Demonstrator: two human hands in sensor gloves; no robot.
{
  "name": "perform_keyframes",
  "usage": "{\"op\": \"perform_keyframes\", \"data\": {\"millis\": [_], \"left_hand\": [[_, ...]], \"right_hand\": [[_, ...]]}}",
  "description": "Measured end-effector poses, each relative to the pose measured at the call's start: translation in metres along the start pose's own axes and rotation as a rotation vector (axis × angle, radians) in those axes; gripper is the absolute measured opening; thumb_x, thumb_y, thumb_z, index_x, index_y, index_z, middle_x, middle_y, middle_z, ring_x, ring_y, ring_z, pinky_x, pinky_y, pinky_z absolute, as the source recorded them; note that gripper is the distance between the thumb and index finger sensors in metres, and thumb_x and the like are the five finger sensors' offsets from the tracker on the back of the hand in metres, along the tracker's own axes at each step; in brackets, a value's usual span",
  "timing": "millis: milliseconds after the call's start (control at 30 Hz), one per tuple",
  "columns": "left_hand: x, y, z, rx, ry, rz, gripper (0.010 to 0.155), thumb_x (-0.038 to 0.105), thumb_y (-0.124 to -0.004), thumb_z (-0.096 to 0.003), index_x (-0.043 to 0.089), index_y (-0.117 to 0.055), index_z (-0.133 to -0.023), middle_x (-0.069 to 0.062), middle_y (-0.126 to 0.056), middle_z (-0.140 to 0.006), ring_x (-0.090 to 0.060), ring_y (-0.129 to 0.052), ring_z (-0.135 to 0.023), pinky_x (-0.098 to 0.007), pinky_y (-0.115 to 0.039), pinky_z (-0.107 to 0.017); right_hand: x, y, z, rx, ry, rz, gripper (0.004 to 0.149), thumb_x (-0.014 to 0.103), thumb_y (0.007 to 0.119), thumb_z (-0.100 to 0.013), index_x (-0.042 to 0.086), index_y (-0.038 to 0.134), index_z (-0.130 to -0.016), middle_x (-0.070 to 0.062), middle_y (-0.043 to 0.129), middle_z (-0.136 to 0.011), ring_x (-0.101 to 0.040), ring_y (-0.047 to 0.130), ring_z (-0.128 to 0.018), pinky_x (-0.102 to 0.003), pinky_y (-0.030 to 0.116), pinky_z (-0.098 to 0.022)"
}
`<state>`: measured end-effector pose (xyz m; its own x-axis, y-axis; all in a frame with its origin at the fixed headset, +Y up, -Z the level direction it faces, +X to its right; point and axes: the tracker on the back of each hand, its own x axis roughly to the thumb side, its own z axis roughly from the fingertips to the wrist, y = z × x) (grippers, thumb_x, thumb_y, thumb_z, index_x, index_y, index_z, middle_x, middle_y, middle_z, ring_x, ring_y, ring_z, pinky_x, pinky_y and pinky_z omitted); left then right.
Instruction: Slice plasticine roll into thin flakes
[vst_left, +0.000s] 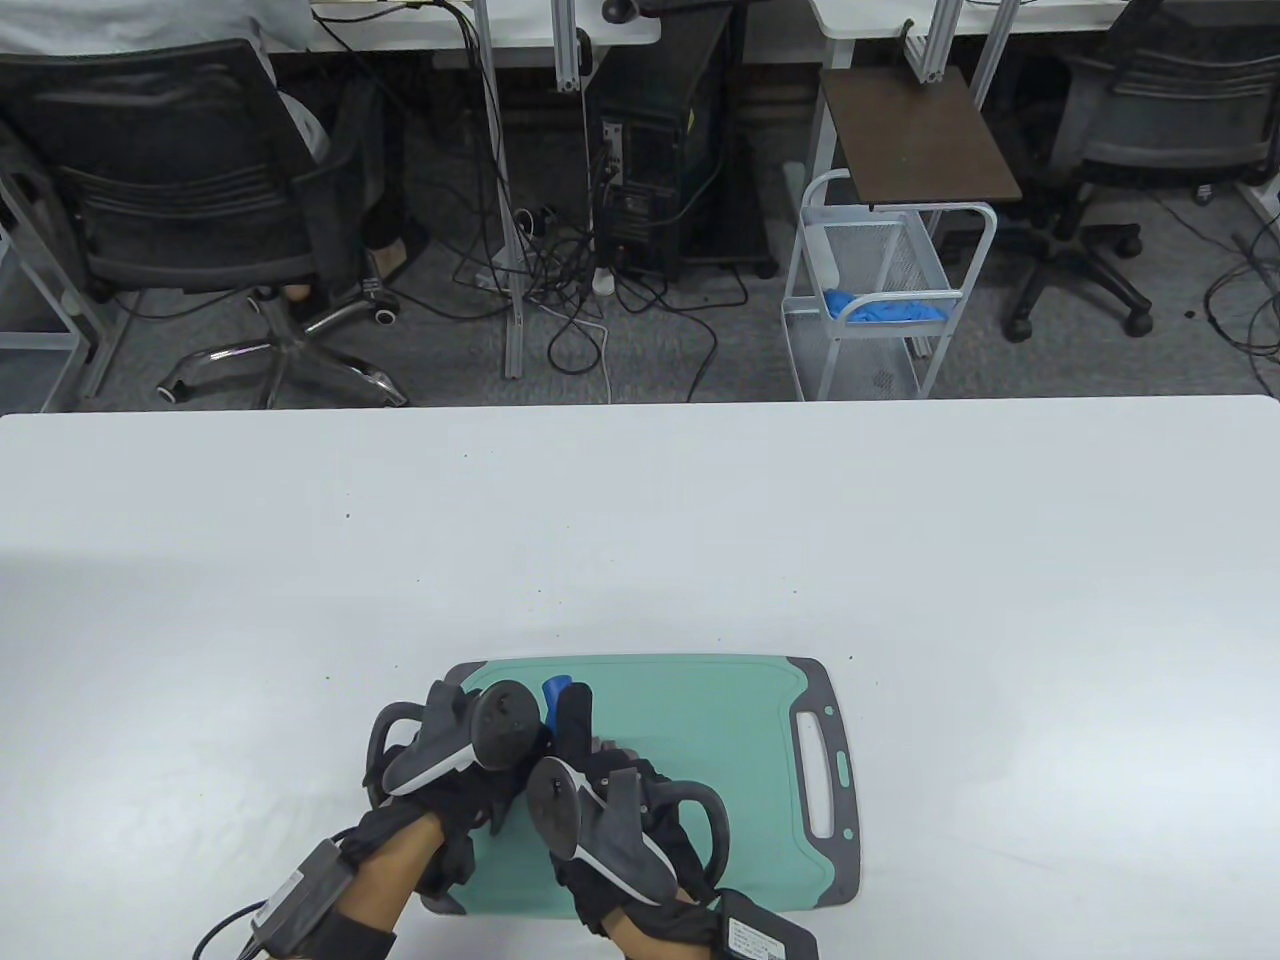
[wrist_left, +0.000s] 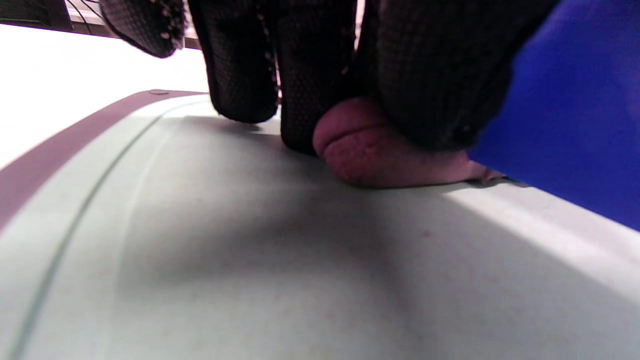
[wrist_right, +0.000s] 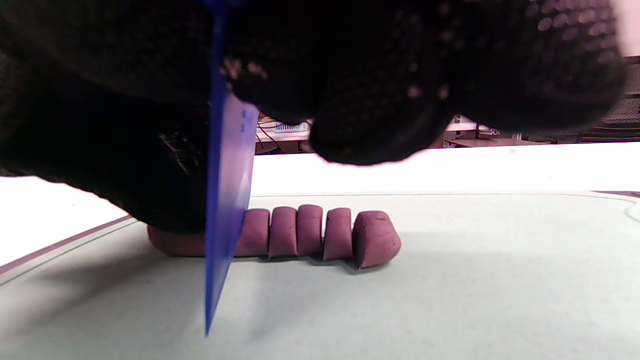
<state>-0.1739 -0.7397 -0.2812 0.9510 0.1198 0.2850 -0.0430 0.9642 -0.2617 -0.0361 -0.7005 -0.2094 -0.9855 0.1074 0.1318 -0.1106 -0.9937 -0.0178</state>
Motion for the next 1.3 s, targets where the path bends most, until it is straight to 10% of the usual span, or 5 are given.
{"op": "perform_keyframes", "data": {"millis": [1300], "left_hand": [[0.001, -0.001, 0.000, 0.002, -0.005, -0.008, 0.049, 0.048, -0.093, -0.0308, 0.034, -0.093, -0.078, 0.007, -0.100, -0.081, -0.033, -0.091, -0.093, -0.061, -0.065, -0.073]], "right_hand": [[0.003, -0.002, -0.016, 0.037, 0.015, 0.005, 0.084, 0.043, 0.080, -0.048, 0.021, 0.025, -0.107, 0.000, 0.092, -0.046, -0.027, 0.099, -0.030, -0.045, 0.086, -0.020]]}}
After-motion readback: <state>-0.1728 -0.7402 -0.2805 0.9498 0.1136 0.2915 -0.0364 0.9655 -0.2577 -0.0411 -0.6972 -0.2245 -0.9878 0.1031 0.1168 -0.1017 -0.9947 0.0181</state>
